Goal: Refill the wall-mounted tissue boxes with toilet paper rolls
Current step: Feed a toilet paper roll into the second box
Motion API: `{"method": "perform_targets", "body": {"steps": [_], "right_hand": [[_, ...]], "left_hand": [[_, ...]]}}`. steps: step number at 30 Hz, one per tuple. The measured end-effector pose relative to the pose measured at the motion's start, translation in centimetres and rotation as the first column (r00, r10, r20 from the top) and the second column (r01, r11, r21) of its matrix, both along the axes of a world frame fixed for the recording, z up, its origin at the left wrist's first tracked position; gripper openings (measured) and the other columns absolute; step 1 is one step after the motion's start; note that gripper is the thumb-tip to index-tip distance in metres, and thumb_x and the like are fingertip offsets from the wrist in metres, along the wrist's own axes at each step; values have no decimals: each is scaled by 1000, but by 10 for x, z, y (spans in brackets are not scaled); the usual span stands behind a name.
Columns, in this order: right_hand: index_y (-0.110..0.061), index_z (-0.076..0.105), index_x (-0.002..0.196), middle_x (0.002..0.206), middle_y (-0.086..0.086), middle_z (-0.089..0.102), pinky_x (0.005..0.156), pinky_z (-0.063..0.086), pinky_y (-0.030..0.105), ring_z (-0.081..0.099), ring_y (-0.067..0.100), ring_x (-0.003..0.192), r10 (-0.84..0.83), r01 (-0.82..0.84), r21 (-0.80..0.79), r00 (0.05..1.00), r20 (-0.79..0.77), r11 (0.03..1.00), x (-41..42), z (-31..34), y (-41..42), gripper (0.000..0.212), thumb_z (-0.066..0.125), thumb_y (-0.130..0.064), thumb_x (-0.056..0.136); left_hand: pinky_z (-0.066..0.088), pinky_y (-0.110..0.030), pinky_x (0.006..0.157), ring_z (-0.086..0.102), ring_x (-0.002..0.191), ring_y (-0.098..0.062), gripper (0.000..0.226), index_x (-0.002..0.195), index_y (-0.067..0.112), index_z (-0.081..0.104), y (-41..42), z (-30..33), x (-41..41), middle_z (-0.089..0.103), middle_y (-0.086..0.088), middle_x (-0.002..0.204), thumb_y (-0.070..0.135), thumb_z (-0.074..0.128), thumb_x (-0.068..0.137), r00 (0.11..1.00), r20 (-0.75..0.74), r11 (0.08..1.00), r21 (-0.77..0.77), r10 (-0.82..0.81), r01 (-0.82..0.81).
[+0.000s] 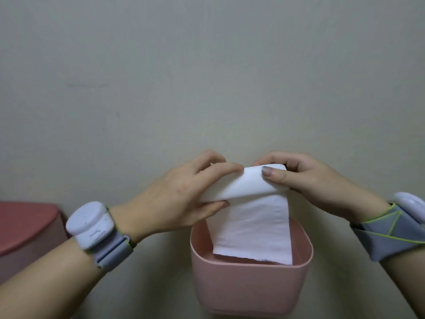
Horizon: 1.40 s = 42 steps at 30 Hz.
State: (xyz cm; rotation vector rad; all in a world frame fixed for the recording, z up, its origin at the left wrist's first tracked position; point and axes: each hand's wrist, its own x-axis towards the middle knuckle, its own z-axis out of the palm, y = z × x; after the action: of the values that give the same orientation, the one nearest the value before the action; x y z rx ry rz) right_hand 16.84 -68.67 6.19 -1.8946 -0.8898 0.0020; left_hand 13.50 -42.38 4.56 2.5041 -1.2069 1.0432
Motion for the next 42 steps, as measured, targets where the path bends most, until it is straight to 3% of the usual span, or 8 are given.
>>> {"method": "perform_targets", "body": {"steps": [8, 11, 17, 23, 26, 31, 34, 42], "right_hand": [[-27, 62, 120, 112, -15, 63, 85, 49, 27, 60, 12, 106, -91, 180, -161, 891, 444, 971, -12, 8, 2, 32, 62, -32, 89], [-24, 66, 115, 111, -10, 69, 87, 52, 34, 64, 12, 104, -139, 169, -58, 928, 346, 984, -13, 11, 5, 27, 60, -30, 89], [-18, 71, 111, 109, 6, 72, 86, 50, 41, 68, 19, 98, -108, 108, 119, 994, 1, 987, -13, 15, 1, 27, 60, -29, 88], [-30, 63, 113, 98, -12, 61, 71, 48, 23, 59, 7, 86, -230, 246, 4, 897, 377, 969, -17, 19, 3, 28, 65, -32, 85], [-25, 65, 100, 89, -7, 65, 67, 46, 25, 59, 12, 78, -271, 272, 50, 893, 358, 961, -18, 23, 5, 16, 60, -34, 87], [-18, 68, 98, 88, -5, 67, 69, 46, 26, 60, 9, 79, -230, 211, 171, 968, 99, 962, -16, 25, 5, 25, 60, -38, 87], [-23, 67, 106, 95, -3, 68, 74, 50, 33, 61, 10, 84, -237, 218, 160, 966, 108, 963, -17, 25, 4, 24, 63, -36, 86], [-18, 67, 101, 95, 21, 61, 73, 46, 42, 56, 22, 81, -268, 237, 148, 931, 246, 960, -25, 37, 7, 23, 66, -32, 83]], "left_hand": [[51, -26, 80, 65, 95, -8, 23, 112, 30, 65, -3, 9, 5, 68, 15, 102, 40, 53, 96, 944, -301, 924, -382, -134, 10], [49, -20, 77, 65, 95, -7, 24, 109, 34, 66, -7, 15, 9, 70, 13, 100, 47, 57, 90, 886, -405, 851, -525, -228, -20], [48, -26, 82, 54, 102, -14, 44, 135, 23, 49, -8, 19, 9, 50, 2, 119, 36, 56, 93, 999, 2, 995, -96, -33, 33], [44, -16, 76, 59, 92, -4, 25, 121, 28, 59, -7, 28, 14, 64, 14, 106, 38, 54, 98, 978, -190, 975, -219, -86, 43], [43, -11, 72, 62, 93, -5, 22, 116, 29, 62, -9, 33, 11, 67, 15, 105, 38, 58, 96, 955, -260, 940, -337, -141, 47], [53, -35, 67, 56, 87, -19, 50, 137, 28, 44, -9, 36, 17, 49, 2, 118, 40, 61, 91, 994, 106, 1000, -6, 10, -9], [51, -40, 63, 53, 80, -21, 45, 137, 22, 45, -10, 38, 19, 49, -1, 111, 39, 51, 96, 994, 112, 1000, -18, 9, -7], [35, -8, 73, 52, 83, 1, 25, 116, 20, 64, -9, 54, 12, 64, 7, 98, 36, 58, 97, 993, 25, 971, -206, -116, 119]]}}
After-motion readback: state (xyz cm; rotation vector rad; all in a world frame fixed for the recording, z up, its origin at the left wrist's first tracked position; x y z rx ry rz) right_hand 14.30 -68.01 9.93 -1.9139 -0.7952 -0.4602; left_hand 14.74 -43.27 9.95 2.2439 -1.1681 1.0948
